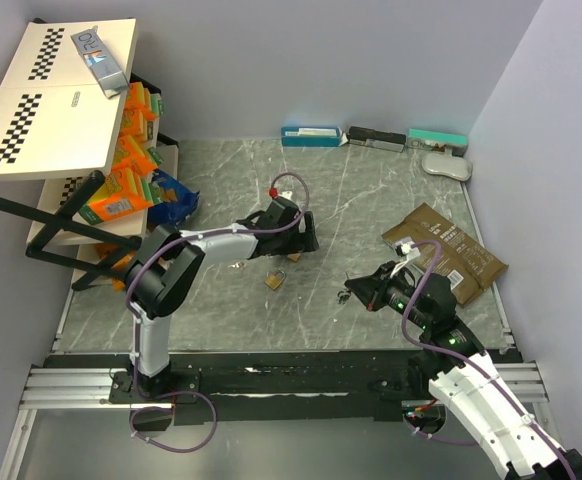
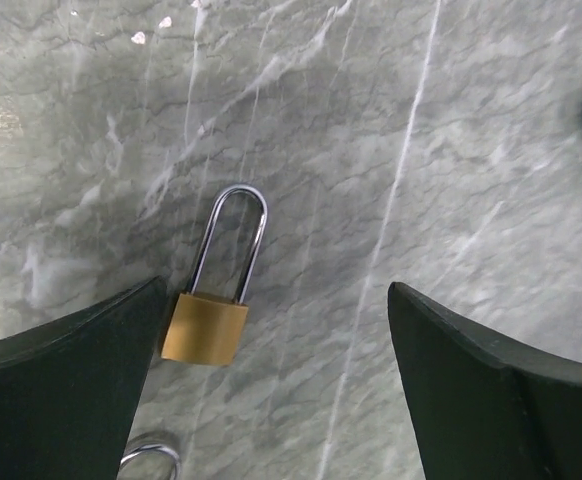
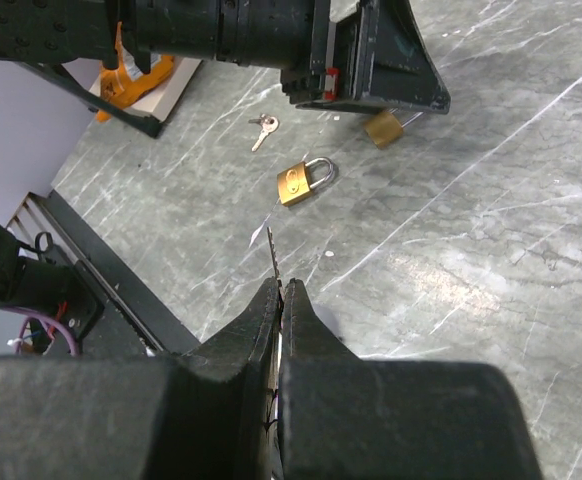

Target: Unlock with the key

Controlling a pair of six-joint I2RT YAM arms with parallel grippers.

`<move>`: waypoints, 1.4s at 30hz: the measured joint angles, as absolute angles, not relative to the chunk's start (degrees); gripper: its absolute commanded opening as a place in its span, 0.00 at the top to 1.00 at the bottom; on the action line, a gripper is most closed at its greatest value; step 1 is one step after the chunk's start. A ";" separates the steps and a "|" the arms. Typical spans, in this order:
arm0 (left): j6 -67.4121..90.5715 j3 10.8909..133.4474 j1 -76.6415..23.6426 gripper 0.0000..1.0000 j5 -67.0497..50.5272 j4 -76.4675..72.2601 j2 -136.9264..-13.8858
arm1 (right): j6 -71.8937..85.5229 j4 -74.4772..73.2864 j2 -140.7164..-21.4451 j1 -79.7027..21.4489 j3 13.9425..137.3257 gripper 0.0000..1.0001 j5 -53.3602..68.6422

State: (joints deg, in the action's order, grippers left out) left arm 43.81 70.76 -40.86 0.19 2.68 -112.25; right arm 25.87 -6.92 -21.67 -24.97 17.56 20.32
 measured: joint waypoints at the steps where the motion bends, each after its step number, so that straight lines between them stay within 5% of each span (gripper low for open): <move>1: 43.00 70.98 -41.19 0.01 0.89 3.16 -112.22 | 25.87 -6.92 -21.67 -24.97 17.56 1.00 20.32; 9: 36.36 73.56 -44.49 0.01 7.29 10.94 -112.33 | 25.87 -6.90 -21.96 -24.97 17.56 1.00 20.32; 28: 25.93 83.31 -47.99 0.34 14.85 22.57 -118.50 | 25.96 -6.90 -21.98 -24.97 17.56 1.00 20.36; 42: 26.02 85.17 -48.84 0.48 15.94 24.71 -119.48 | 26.13 -6.72 -22.59 -24.97 17.56 1.00 20.56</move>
State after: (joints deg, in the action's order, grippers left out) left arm 26.02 85.17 -48.84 15.94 24.71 -119.48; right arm 26.13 -6.72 -22.59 -24.97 17.56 20.56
